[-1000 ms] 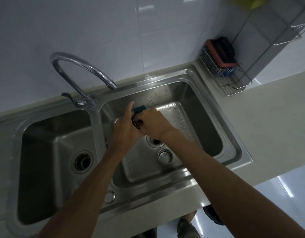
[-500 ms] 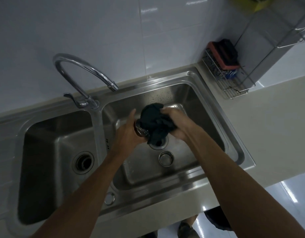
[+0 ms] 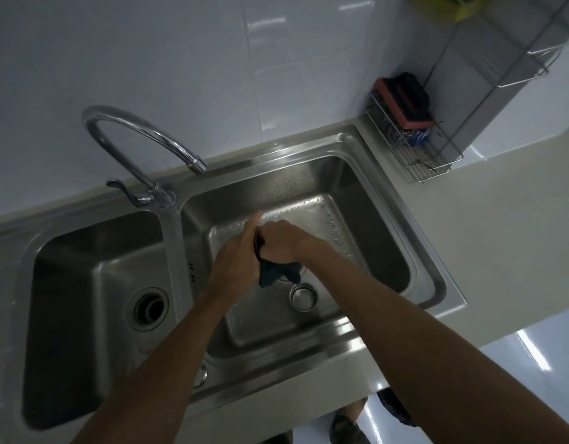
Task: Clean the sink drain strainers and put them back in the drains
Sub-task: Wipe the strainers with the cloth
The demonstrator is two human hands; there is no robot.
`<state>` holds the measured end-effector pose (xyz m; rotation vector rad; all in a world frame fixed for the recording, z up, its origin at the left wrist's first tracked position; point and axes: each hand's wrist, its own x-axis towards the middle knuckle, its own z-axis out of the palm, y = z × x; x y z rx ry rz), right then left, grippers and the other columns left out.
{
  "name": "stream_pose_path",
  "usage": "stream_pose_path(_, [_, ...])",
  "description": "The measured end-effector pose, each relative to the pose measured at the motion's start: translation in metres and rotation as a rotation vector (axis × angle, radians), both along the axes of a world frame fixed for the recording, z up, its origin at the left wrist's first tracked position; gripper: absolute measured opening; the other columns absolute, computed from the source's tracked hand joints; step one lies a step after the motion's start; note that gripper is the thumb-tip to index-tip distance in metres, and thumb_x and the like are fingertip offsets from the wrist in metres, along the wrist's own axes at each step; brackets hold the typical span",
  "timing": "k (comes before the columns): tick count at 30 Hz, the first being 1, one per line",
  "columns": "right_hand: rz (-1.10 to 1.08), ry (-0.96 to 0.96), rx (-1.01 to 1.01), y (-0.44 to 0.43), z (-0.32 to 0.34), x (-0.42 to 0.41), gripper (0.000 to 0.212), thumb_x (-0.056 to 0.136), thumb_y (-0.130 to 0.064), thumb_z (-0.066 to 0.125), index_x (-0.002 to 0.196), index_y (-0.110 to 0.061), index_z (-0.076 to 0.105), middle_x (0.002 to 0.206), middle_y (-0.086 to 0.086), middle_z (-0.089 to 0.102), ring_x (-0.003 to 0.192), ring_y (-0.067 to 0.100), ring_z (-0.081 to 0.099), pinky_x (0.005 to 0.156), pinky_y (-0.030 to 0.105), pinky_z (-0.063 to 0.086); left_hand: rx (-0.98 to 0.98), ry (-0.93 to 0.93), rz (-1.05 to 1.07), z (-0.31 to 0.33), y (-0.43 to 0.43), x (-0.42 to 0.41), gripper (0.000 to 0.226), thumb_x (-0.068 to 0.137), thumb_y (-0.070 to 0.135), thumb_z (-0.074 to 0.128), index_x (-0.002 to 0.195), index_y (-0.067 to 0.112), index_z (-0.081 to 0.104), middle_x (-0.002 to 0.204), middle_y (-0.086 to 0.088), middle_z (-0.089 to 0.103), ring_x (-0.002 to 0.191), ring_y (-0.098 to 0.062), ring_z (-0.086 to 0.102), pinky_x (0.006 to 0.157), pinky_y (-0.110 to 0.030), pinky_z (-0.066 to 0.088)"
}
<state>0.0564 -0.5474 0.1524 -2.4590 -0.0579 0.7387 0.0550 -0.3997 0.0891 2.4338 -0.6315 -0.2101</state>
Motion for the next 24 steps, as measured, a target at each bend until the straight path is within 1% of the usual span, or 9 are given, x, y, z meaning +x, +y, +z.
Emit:
stream_pose_path(3, [-0.291,0.226,0.336,-0.019,-0.015,-0.008,0.020,0.095,-0.004,0.046,0.085,-0.005,0.062,0.089,0.015,0.066,0.079,0.022,0.062,0.071,0.028,0.051,-0.058,0.113,-0.049,-0.012,0.001,-0.007,0.080,0.090,0.028,0.080,0.156,0.025,0.035,0.132,-0.007,0.068,0.112,-0.022,0.068,0.097,-0.040,0.056])
stream_pose_path(6, [-0.766,0.308,0.619,-0.037,-0.040,-0.019,0.025,0.099,-0.007,0.047,0.103,0.006,0.068,0.108,0.025,0.070,0.098,0.031,0.068,0.088,0.039,0.057,-0.056,0.211,-0.049,-0.035,-0.002,-0.014,0.079,0.072,0.025,0.092,0.139,0.021,0.051,0.120,-0.003,0.072,0.105,-0.020,0.070,0.086,-0.036,0.059])
stream_pose_path(8, [-1.029,0.337,0.794,-0.050,-0.048,-0.026,0.026,0.100,-0.008,0.046,0.107,0.002,0.069,0.109,0.021,0.072,0.102,0.030,0.069,0.084,0.037,0.060,0.038,0.224,0.033,-0.056,-0.002,-0.021,0.071,0.068,0.030,0.090,0.130,0.023,0.056,0.115,-0.003,0.070,0.109,-0.026,0.065,0.092,-0.041,0.054])
stream_pose_path(10, [-1.168,0.340,0.904,-0.067,-0.051,-0.031,0.026,0.100,-0.007,0.044,0.110,0.000,0.068,0.108,0.017,0.072,0.101,0.029,0.069,0.075,0.035,0.059,0.101,0.302,0.150,-0.079,0.001,-0.031,0.071,0.068,0.032,0.089,0.129,0.028,0.054,0.118,-0.002,0.065,0.115,-0.028,0.057,0.097,-0.039,0.049])
stream_pose_path(13, [-1.259,0.347,0.925,-0.091,-0.051,-0.040,0.020,0.103,-0.010,0.047,0.107,-0.003,0.066,0.100,0.014,0.072,0.089,0.025,0.069,0.062,0.032,0.058,0.100,0.514,0.210,-0.111,0.002,-0.041,0.095,0.068,0.022,0.093,0.148,0.022,0.043,0.138,-0.009,0.058,0.128,-0.029,0.054,0.102,-0.031,0.043])
stream_pose_path(15, [-1.307,0.338,0.909,-0.105,-0.052,-0.044,0.019,0.104,-0.014,0.050,0.110,-0.003,0.065,0.101,0.014,0.071,0.088,0.025,0.069,0.060,0.032,0.057,0.112,0.574,0.197,-0.129,0.001,-0.043,0.102,0.071,0.014,0.090,0.156,0.014,0.034,0.150,-0.014,0.048,0.138,-0.032,0.047,0.112,-0.036,0.040])
stream_pose_path(18, [-1.330,0.311,0.891,-0.117,-0.059,-0.048,0.024,0.105,-0.016,0.050,0.120,-0.002,0.062,0.116,0.016,0.069,0.104,0.028,0.067,0.074,0.037,0.057,0.139,0.599,0.183,-0.147,0.002,-0.047,0.097,0.075,0.006,0.083,0.157,0.010,0.031,0.156,-0.018,0.039,0.143,-0.037,0.043,0.118,-0.043,0.037])
stream_pose_path(21, [-1.318,0.350,0.868,-0.118,-0.066,-0.053,0.029,0.106,-0.017,0.050,0.128,-0.001,0.059,0.124,0.017,0.067,0.115,0.030,0.064,0.094,0.042,0.055,0.293,0.574,0.153,-0.155,0.010,-0.050,0.095,0.078,0.015,0.085,0.157,0.015,0.033,0.160,-0.012,0.037,0.144,-0.037,0.041,0.119,-0.046,0.033])
stream_pose_path(24, [-1.308,0.371,0.871,-0.118,-0.071,-0.054,0.031,0.106,-0.017,0.049,0.131,0.000,0.058,0.125,0.017,0.066,0.115,0.030,0.064,0.091,0.041,0.055,0.447,0.540,0.112,-0.157,0.018,-0.050,0.090,0.079,0.022,0.088,0.153,0.016,0.037,0.156,-0.010,0.040,0.139,-0.038,0.043,0.117,-0.045,0.034])
